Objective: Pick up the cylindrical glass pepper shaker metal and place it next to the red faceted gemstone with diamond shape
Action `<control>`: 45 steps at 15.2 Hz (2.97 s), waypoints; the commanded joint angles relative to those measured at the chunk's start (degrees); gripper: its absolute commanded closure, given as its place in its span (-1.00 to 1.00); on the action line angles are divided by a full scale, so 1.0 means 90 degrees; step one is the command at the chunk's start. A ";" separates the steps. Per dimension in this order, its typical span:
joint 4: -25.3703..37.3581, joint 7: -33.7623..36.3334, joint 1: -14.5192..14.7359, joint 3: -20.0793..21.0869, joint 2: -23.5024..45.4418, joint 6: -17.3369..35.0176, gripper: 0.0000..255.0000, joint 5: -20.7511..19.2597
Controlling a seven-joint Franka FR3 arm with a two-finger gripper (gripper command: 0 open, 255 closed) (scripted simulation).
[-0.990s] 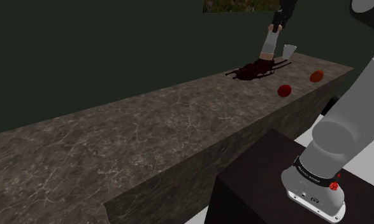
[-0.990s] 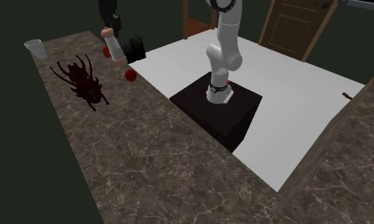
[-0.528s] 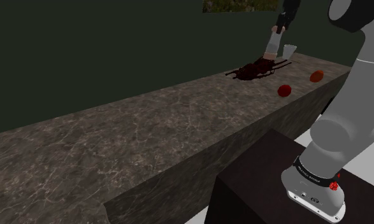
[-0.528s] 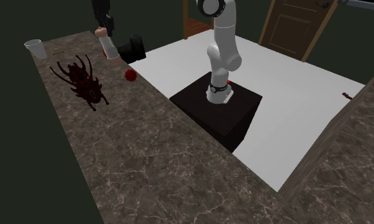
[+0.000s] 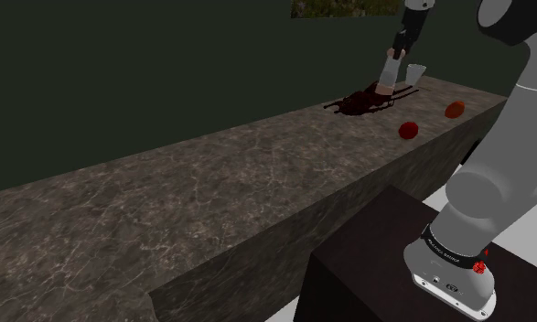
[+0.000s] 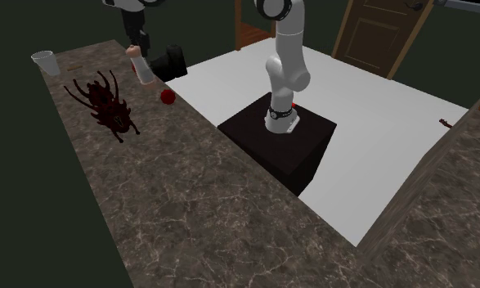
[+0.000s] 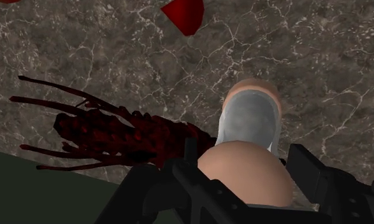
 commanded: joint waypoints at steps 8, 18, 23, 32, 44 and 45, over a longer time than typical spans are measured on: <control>-0.0858 0.0076 0.0030 0.0013 -0.0063 0.0803 1.00 -0.0048; -0.1646 0.0120 0.0033 0.0021 -0.0004 0.1643 1.00 -0.0038; -0.1977 0.0123 0.0024 0.0026 0.0081 0.2051 1.00 -0.0004; -0.2477 0.0094 -0.0007 0.0046 0.0323 0.2771 1.00 0.0109; -0.2690 0.0060 -0.0033 0.0067 0.0489 0.3134 1.00 0.0194; -0.2691 0.0061 -0.0033 0.0067 0.0489 0.3135 -1.00 0.0194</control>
